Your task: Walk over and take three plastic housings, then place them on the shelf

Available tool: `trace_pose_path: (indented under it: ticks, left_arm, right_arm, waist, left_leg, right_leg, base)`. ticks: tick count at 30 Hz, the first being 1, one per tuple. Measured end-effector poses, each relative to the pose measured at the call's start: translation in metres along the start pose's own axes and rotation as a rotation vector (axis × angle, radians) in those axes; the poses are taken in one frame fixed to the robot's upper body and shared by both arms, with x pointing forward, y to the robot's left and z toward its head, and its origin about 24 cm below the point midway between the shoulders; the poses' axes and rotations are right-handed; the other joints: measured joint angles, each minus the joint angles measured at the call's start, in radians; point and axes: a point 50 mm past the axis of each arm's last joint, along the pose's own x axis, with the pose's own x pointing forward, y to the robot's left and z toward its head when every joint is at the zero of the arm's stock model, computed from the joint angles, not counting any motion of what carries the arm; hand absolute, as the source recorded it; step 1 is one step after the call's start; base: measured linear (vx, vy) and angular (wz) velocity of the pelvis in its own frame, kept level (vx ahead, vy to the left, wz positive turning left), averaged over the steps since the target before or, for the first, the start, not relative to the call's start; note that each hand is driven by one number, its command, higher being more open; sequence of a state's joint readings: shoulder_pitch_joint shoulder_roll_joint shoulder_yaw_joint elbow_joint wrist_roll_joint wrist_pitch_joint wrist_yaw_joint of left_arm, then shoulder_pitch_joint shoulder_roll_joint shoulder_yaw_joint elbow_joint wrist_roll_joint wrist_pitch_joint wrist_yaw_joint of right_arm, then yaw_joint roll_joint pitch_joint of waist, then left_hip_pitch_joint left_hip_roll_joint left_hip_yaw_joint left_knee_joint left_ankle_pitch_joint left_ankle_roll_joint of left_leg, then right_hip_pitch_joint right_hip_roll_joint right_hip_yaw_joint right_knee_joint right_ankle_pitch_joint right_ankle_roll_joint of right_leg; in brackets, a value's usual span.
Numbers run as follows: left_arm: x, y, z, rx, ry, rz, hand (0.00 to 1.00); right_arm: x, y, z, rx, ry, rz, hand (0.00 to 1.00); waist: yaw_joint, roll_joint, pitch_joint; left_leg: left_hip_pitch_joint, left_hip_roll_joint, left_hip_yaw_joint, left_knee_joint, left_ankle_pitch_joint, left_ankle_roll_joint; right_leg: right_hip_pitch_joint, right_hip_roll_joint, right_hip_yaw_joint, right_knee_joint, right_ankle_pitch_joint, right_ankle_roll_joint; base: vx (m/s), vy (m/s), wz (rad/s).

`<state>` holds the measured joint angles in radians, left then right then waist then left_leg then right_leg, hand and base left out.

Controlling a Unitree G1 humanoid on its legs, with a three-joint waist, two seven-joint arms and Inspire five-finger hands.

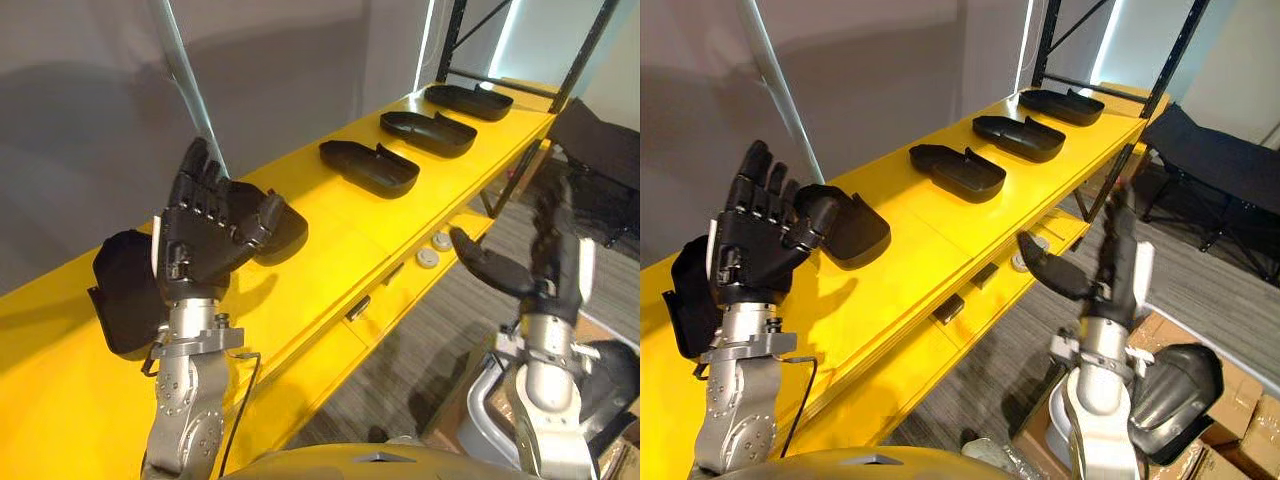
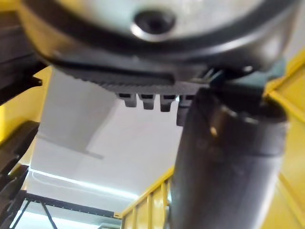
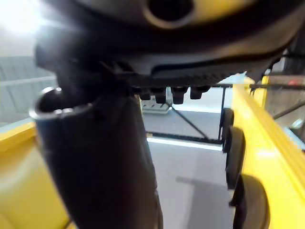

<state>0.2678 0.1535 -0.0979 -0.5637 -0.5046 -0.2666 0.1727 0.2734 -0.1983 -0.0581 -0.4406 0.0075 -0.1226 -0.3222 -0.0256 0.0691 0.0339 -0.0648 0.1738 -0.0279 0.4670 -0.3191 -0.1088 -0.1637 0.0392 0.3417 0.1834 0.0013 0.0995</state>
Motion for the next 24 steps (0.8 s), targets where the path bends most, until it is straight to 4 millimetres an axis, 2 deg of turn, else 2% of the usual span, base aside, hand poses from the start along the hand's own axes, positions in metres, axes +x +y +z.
trace_pose_path:
  ticks: [1, 2, 4, 7, 9, 10, 11, 13, 14, 15, 16, 17, 18, 19, 20, 21, 22, 23, 24]
  left_arm:
    - [0.004, -0.003, 0.005, -0.012, -0.038, -0.017, 1.00]
    - [0.008, -0.007, 0.011, -0.037, -0.089, -0.038, 1.00]
    - [0.008, -0.009, 0.017, -0.084, -0.136, -0.040, 1.00]
    - [0.009, -0.017, 0.020, -0.148, -0.204, -0.047, 1.00]
    - [0.010, -0.021, 0.022, -0.161, -0.233, -0.054, 1.00]
    - [0.010, -0.022, 0.021, -0.125, -0.236, -0.044, 1.00]
    - [0.010, -0.023, 0.021, -0.104, -0.238, -0.043, 1.00]
    - [0.011, -0.017, 0.024, -0.064, -0.243, -0.024, 1.00]
    - [0.011, -0.012, 0.024, -0.051, -0.239, -0.005, 1.00]
    - [0.011, -0.011, 0.025, -0.047, -0.242, 0.004, 1.00]
    - [0.011, -0.007, 0.026, -0.036, -0.249, 0.024, 1.00]
    - [0.011, 0.001, 0.025, -0.021, -0.247, 0.062, 1.00]
    - [0.010, 0.006, 0.024, -0.013, -0.242, 0.081, 1.00]
    - [0.008, 0.016, 0.022, -0.018, -0.225, 0.117, 1.00]
    - [0.003, 0.025, 0.023, -0.027, -0.210, 0.148, 1.00]
    - [0.001, 0.028, 0.023, -0.034, -0.201, 0.154, 1.00]
    - [-0.003, 0.031, 0.016, -0.047, -0.166, 0.168, 1.00]
    - [-0.010, 0.030, 0.004, -0.099, -0.113, 0.189, 1.00]
    - [-0.012, 0.027, 0.000, -0.121, -0.093, 0.182, 1.00]
  right_arm:
    - [0.002, 0.006, 0.002, 0.019, -0.010, 0.010, 1.00]
    - [0.001, 0.011, 0.001, 0.041, -0.003, 0.015, 1.00]
    - [-0.008, 0.016, -0.004, 0.093, 0.049, -0.006, 1.00]
    - [-0.041, 0.007, -0.022, 0.096, 0.205, -0.065, 1.00]
    - [-0.047, 0.004, -0.025, 0.144, 0.235, -0.050, 1.00]
    - [-0.043, 0.003, -0.022, 0.182, 0.203, -0.040, 1.00]
    - [-0.040, 0.004, -0.019, 0.194, 0.174, -0.026, 1.00]
    - [-0.023, 0.016, -0.006, 0.227, 0.056, 0.047, 1.00]
    - [-0.014, 0.023, 0.002, 0.246, 0.002, 0.075, 1.00]
    - [-0.011, 0.027, 0.005, 0.259, -0.021, 0.082, 1.00]
    - [-0.007, 0.034, 0.007, 0.279, -0.039, 0.092, 1.00]
    - [-0.005, 0.044, 0.004, 0.290, -0.028, 0.118, 1.00]
    - [-0.005, 0.048, 0.001, 0.295, -0.015, 0.130, 1.00]
    - [-0.009, 0.056, -0.006, 0.303, 0.024, 0.145, 1.00]
    - [-0.014, 0.062, -0.013, 0.286, 0.073, 0.159, 1.00]
    - [-0.018, 0.064, -0.018, 0.274, 0.100, 0.160, 1.00]
    - [-0.025, 0.064, -0.031, 0.243, 0.168, 0.158, 1.00]
    - [-0.028, 0.057, -0.043, 0.173, 0.220, 0.164, 1.00]
    - [-0.028, 0.052, -0.047, 0.144, 0.230, 0.161, 1.00]
  waist:
    - [0.008, -0.005, 0.016]
    - [0.025, -0.023, 0.041]
    - [0.024, -0.045, 0.065]
    - [0.020, -0.054, 0.092]
    - [0.020, -0.060, 0.114]
    - [0.014, -0.056, 0.125]
    - [0.014, -0.045, 0.132]
    - [0.022, -0.049, 0.131]
    - [0.022, -0.048, 0.130]
    - [0.021, -0.047, 0.130]
    - [0.028, -0.049, 0.129]
    - [0.035, -0.051, 0.128]
    - [0.039, -0.053, 0.127]
    - [0.048, -0.063, 0.121]
    - [0.050, -0.080, 0.113]
    - [0.051, -0.091, 0.109]
    - [0.050, -0.091, 0.106]
    - [0.047, -0.047, 0.103]
    - [0.042, -0.039, 0.108]
  left_leg:
    - [-0.009, -0.010, 0.000, -0.003, -0.012, 0.000]
    - [-0.021, -0.023, -0.001, 0.004, -0.030, -0.006]
    - [-0.041, -0.040, -0.001, 0.051, -0.045, 0.008]
    - [-0.038, -0.050, 0.031, 0.133, -0.087, 0.031]
    - [-0.027, -0.044, 0.095, 0.158, -0.105, 0.052]
    - [-0.016, -0.031, 0.140, 0.138, -0.094, 0.071]
    - [-0.012, -0.019, 0.173, 0.126, -0.081, 0.076]
    - [0.009, 0.011, 0.261, 0.069, -0.027, 0.064]
    - [0.025, 0.030, 0.277, 0.034, 0.004, 0.050]
    - [0.026, 0.046, 0.279, 0.024, 0.016, 0.041]
    - [0.022, 0.076, 0.284, 0.009, 0.037, 0.018]
    - [0.021, 0.115, 0.287, -0.005, 0.057, -0.014]
    - [0.021, 0.134, 0.289, -0.013, 0.067, -0.031]
    - [0.021, 0.171, 0.292, -0.033, 0.091, -0.072]
    - [0.022, 0.207, 0.293, -0.055, 0.119, -0.121]
    - [0.022, 0.224, 0.292, -0.063, 0.131, -0.144]
    - [0.021, 0.263, 0.230, -0.092, 0.160, -0.139]
    - [0.026, 0.298, 0.152, -0.152, 0.196, -0.135]
    - [0.030, 0.307, 0.136, -0.174, 0.225, -0.138]
  right_leg:
    - [-0.029, -0.003, -0.006, 0.040, -0.006, 0.002]
    - [-0.064, -0.008, -0.009, 0.083, -0.013, 0.004]
    - [-0.080, -0.017, -0.011, 0.123, -0.016, 0.010]
    - [-0.077, -0.025, -0.011, 0.145, -0.012, 0.017]
    - [-0.073, -0.055, -0.048, 0.107, 0.004, 0.021]
    - [-0.078, -0.096, -0.127, 0.089, -0.017, -0.033]
    - [-0.101, -0.109, -0.161, 0.117, -0.023, -0.041]
    - [-0.150, -0.140, -0.258, 0.310, -0.038, -0.056]
    - [-0.142, -0.165, -0.299, 0.430, -0.064, -0.093]
    - [-0.130, -0.183, -0.315, 0.483, -0.080, -0.108]
    - [-0.111, -0.227, -0.326, 0.555, -0.106, -0.118]
    - [-0.082, -0.288, -0.331, 0.576, -0.109, -0.123]
    - [-0.072, -0.320, -0.330, 0.577, -0.108, -0.124]
    - [-0.060, -0.380, -0.315, 0.558, -0.098, -0.118]
    - [-0.053, -0.421, -0.297, 0.502, -0.054, -0.119]
    - [-0.044, -0.431, -0.284, 0.449, 0.034, -0.155]
    - [-0.021, -0.370, -0.273, 0.420, -0.003, -0.068]
    - [-0.038, -0.306, -0.265, 0.416, -0.051, -0.011]
    - [-0.038, -0.297, -0.263, 0.408, -0.087, 0.038]
  base:
    - [-0.11, 0.098, -0.02]
    - [-0.15, 0.087, -0.06]
    - [-0.16, 0.105, -0.06]
    - [-0.16, 0.121, -0.32]
    - [-0.24, 0.108, -0.92]
    - [-0.26, 0.095, -1.10]
    - [-0.25, 0.048, -1.19]
    - [-0.15, -0.050, -1.05]
    - [-0.03, -0.115, -0.61]
    - [-0.03, -0.199, -0.48]
    - [-0.04, -0.277, -0.43]
    - [-0.04, -0.317, -0.45]
    - [-0.04, -0.405, -0.45]
    - [-0.04, -0.606, -0.48]
    - [-0.04, -0.528, -0.49]
    - [-0.02, -0.600, -0.44]
    - [-0.02, -0.651, -0.50]
    - [-0.02, -0.651, -0.46]
    - [-0.02, -0.599, -0.53]
